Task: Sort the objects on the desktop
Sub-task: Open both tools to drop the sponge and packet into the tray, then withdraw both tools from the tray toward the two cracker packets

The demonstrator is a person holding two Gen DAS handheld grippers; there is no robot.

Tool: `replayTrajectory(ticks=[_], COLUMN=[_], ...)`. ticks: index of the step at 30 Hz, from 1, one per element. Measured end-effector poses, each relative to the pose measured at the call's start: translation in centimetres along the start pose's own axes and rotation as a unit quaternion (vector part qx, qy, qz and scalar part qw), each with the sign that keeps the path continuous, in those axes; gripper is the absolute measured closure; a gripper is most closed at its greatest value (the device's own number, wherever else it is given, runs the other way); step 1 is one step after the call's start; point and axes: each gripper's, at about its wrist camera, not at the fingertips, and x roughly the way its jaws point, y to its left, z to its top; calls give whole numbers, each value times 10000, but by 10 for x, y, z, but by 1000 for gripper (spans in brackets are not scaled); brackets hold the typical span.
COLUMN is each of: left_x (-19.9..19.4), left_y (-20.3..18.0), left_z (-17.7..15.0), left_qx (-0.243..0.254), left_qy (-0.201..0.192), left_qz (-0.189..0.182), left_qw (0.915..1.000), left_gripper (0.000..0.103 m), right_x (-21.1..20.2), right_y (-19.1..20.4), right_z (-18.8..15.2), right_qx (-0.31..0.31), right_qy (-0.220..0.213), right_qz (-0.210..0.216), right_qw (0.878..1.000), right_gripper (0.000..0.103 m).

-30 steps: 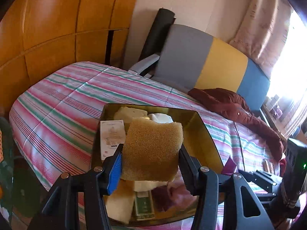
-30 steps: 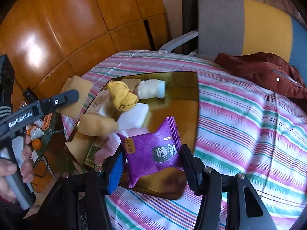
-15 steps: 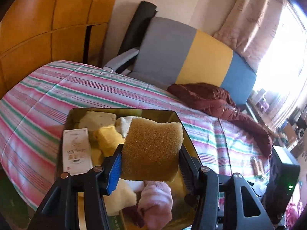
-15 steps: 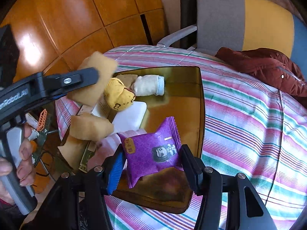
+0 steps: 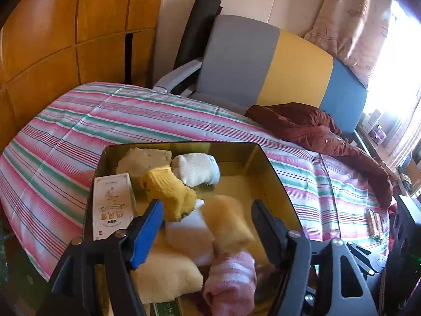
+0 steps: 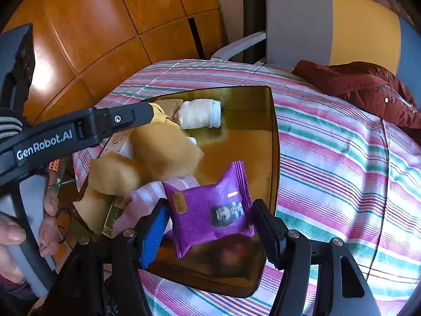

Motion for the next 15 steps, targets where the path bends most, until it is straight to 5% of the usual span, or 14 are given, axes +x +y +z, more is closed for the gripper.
replayTrajectory(ticks=[15], left_x=[-31], left_y=[-6], left_z=[-18], left_qx=[198], left_qy=[-250], left_qz=[374], left_qw=[9988], left_gripper=[27], right_x=[-17], right_y=[8], right_z=[-10], right_qx=[59], right_qy=[-231], right_qz=[-24], right_qw=[9997], right_gripper=[29])
